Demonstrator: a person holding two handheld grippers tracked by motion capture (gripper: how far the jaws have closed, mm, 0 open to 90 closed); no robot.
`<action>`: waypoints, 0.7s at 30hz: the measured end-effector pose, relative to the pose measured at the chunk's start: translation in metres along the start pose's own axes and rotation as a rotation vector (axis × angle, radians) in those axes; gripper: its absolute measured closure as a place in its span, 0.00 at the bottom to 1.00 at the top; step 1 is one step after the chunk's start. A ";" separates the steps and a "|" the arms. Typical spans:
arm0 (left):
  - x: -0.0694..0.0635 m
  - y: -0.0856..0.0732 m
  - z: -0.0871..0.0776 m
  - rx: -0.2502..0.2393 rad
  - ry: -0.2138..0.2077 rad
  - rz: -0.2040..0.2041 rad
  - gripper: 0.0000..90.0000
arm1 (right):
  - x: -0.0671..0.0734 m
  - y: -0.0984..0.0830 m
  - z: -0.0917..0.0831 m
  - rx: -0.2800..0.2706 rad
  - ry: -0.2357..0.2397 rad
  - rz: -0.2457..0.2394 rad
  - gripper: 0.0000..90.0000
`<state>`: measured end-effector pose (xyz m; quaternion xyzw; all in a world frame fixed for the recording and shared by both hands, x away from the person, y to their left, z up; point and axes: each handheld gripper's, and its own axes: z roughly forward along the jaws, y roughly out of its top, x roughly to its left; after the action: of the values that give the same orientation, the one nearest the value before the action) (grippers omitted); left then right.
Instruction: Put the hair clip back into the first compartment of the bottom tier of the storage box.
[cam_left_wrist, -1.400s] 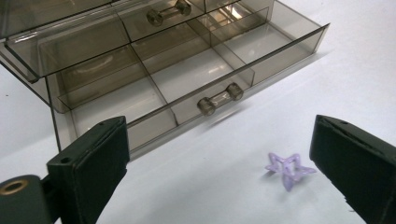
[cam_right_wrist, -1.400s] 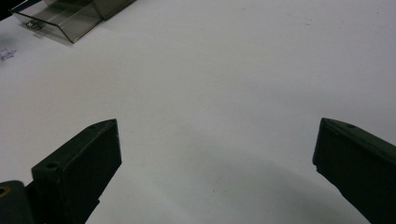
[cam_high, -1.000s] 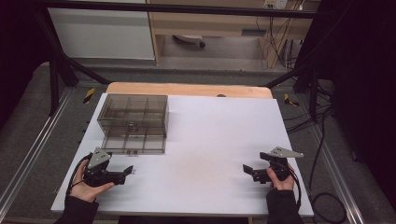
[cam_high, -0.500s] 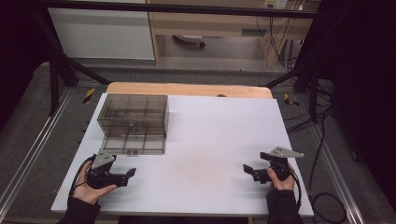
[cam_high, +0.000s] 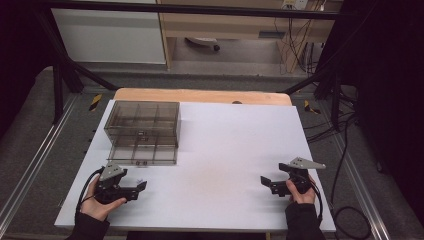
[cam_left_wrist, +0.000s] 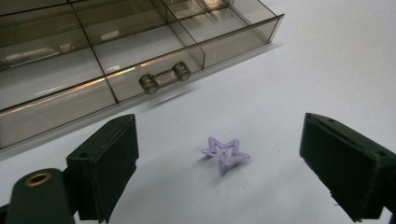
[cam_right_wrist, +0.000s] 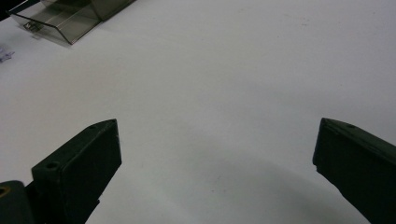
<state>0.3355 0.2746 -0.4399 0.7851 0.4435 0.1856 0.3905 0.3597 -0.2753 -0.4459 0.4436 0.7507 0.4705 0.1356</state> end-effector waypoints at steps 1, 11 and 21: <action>0.000 0.000 0.000 0.004 -0.001 -0.003 0.13 | 0.000 0.000 0.000 0.000 0.000 0.000 0.02; 0.000 -0.004 0.005 0.031 -0.022 -0.026 0.19 | 0.000 0.000 0.000 0.004 0.000 -0.001 0.02; 0.003 -0.003 0.002 0.019 -0.014 -0.066 0.29 | 0.000 0.000 0.000 0.005 0.000 -0.001 0.02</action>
<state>0.3370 0.2774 -0.4435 0.7750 0.4682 0.1631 0.3919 0.3595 -0.2756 -0.4462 0.4434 0.7521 0.4687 0.1348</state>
